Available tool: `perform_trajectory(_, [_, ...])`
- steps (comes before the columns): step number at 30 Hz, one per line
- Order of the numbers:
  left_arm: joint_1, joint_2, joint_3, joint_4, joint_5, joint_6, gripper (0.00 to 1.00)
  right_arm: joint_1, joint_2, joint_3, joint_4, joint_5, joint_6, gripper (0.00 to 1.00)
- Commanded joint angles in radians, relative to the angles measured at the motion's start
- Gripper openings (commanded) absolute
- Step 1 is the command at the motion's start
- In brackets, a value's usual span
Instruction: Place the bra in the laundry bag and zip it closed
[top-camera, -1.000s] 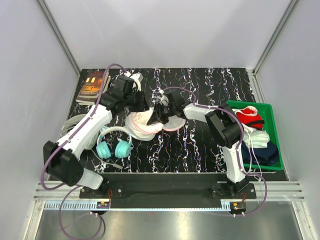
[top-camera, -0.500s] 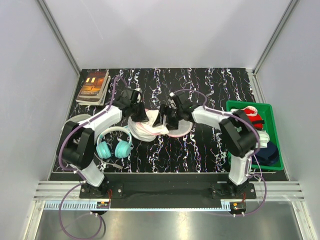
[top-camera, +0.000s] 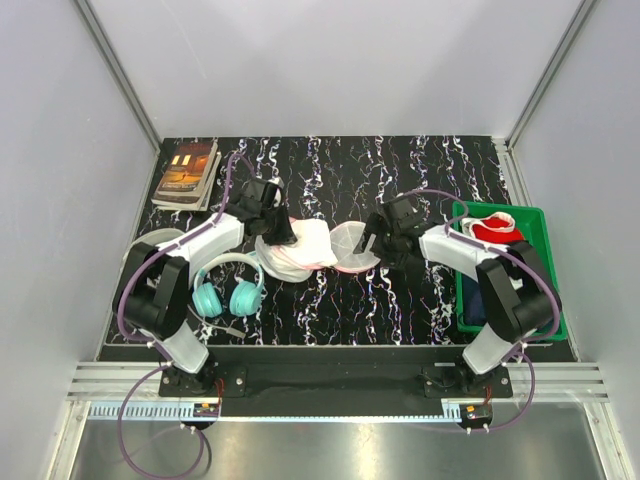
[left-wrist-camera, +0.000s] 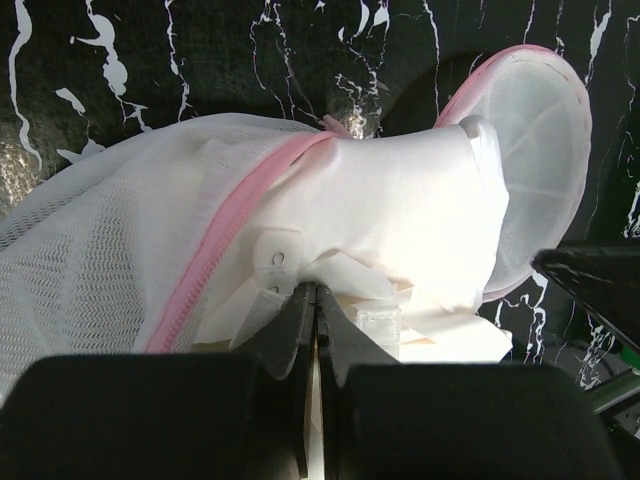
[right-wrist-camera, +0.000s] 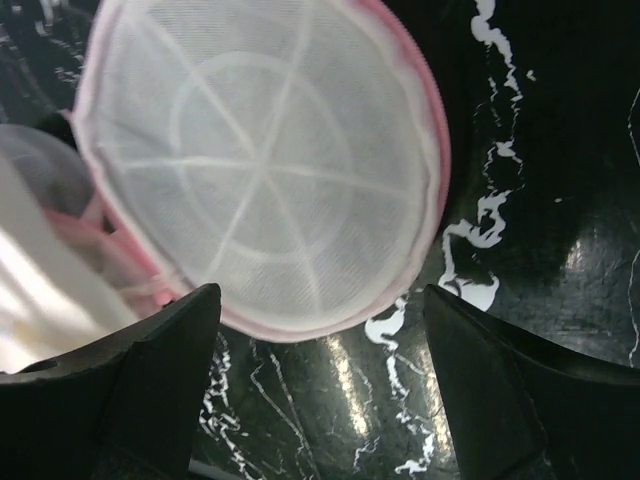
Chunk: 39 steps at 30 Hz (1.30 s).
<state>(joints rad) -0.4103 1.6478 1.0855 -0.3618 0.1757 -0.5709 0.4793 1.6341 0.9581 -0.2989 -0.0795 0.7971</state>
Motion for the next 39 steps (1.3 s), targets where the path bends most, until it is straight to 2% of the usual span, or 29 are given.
perform_trajectory(1, [0.005, -0.06, -0.016, 0.018, -0.009, 0.029, 0.05, -0.007, 0.058, 0.011, 0.05, 0.102, -0.039, 0.86])
perform_trajectory(7, [0.004, -0.071, -0.019, 0.015, 0.004, 0.054, 0.04, -0.01, 0.118, -0.012, 0.122, 0.107, -0.006, 0.78])
perform_trajectory(11, [-0.001, -0.062, -0.021, 0.014, 0.008, 0.055, 0.04, -0.019, 0.148, -0.021, 0.224, 0.147, -0.032, 0.68])
perform_trajectory(15, [-0.004, -0.059, -0.03, 0.015, 0.01, 0.055, 0.04, -0.021, 0.066, -0.027, 0.199, 0.205, -0.056, 0.28])
perform_trajectory(18, [-0.007, -0.046, -0.029, 0.024, -0.002, 0.06, 0.03, -0.018, -0.064, -0.038, 0.051, 0.268, -0.064, 0.04])
perform_trajectory(19, [-0.007, -0.037, -0.029, 0.029, -0.004, 0.062, 0.03, -0.01, -0.1, -0.056, 0.014, 0.303, -0.064, 0.0])
perform_trajectory(23, [-0.013, -0.023, -0.038, 0.058, -0.004, 0.049, 0.02, 0.025, -0.351, -0.117, -0.117, 0.359, -0.056, 0.0])
perform_trajectory(26, [-0.021, -0.006, -0.035, 0.069, -0.007, 0.04, 0.02, 0.079, -0.478, -0.104, -0.23, 0.362, -0.055, 0.0])
perform_trajectory(29, [-0.044, 0.012, -0.013, 0.075, -0.024, 0.034, 0.02, 0.099, -0.542, -0.082, -0.34, 0.336, -0.044, 0.0])
perform_trajectory(33, [-0.081, 0.035, 0.04, 0.07, -0.033, 0.039, 0.02, 0.113, -0.594, -0.079, -0.356, 0.31, -0.055, 0.0])
perform_trajectory(36, [-0.113, -0.006, 0.062, 0.044, -0.047, 0.042, 0.1, 0.113, -0.603, -0.067, -0.345, 0.316, -0.094, 0.0])
perform_trajectory(37, [-0.119, -0.023, 0.066, 0.037, -0.042, 0.046, 0.15, 0.113, -0.603, -0.062, -0.341, 0.307, -0.105, 0.0])
perform_trajectory(38, [-0.131, -0.042, 0.071, 0.02, -0.038, 0.049, 0.27, 0.113, -0.603, -0.062, -0.326, 0.299, -0.123, 0.0])
perform_trajectory(39, [-0.136, -0.08, 0.085, 0.008, -0.036, 0.049, 0.33, 0.113, -0.603, -0.061, -0.321, 0.293, -0.131, 0.0])
